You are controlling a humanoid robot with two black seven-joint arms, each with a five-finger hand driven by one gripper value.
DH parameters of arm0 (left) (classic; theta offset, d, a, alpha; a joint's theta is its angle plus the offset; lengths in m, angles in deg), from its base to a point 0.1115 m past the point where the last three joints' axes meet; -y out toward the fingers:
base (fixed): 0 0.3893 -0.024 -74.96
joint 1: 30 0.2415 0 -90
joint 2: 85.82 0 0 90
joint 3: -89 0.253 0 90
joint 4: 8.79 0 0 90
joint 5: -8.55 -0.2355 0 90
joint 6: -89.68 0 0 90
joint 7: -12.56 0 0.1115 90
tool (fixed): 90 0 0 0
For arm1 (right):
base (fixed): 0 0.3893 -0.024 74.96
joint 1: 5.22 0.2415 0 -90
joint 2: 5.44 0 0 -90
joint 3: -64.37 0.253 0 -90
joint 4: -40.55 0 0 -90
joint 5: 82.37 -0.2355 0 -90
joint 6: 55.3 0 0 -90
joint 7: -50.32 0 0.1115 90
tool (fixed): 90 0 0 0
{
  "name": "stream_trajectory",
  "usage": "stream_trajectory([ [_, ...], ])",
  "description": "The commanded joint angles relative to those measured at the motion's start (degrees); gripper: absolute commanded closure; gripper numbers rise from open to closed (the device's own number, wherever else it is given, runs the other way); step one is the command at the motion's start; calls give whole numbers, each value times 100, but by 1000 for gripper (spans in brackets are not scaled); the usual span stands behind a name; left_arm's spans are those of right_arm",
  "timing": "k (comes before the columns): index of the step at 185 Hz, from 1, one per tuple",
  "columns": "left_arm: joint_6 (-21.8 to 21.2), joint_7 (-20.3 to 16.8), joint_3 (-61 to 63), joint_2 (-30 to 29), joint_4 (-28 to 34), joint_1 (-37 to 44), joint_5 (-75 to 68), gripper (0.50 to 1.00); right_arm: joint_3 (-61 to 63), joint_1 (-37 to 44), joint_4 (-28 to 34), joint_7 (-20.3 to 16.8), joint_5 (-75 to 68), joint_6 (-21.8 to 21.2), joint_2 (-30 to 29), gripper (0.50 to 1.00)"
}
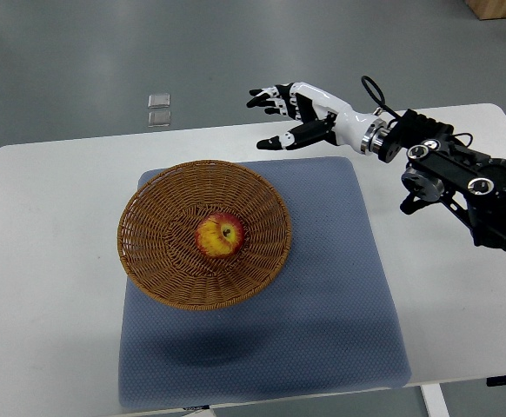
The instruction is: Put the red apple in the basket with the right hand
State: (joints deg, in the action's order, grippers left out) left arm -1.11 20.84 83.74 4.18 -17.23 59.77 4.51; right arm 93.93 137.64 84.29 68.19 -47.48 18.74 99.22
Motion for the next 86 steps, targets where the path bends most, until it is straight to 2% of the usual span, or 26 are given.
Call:
stream_trajectory([
  [1, 0, -1, -1, 0, -1, -3, 0, 500, 6, -285, -164, -223, -1501, 66, 230, 585],
  [11, 0, -1, -1, 0, -1, -3, 0, 500, 6, -285, -164, -223, -1503, 67, 230, 585],
  [12, 0, -1, 8, 0, -1, 5, 0, 500, 6, -372, -364, -258, -2138, 232, 213, 585],
  [27, 0, -1, -1, 0, -1, -3, 0, 500, 6, -540, -603, -258, -3031, 506, 169, 583],
  [37, 0, -1, -1, 0, -1, -3, 0, 500, 6, -540, -604, -258, -3032, 506, 169, 583],
  [38, 0, -1, -1, 0, -1, -3, 0, 500, 6, -645, -656, -224, -3449, 541, 169, 581],
  [50, 0, -1, -1, 0, -1, -3, 0, 500, 32, -751, -665, -171, -3770, 515, 177, 579],
  [86, 0, -1, -1, 0, -1, 5, 0, 500, 85, -795, -692, -171, -3735, 471, 125, 579],
])
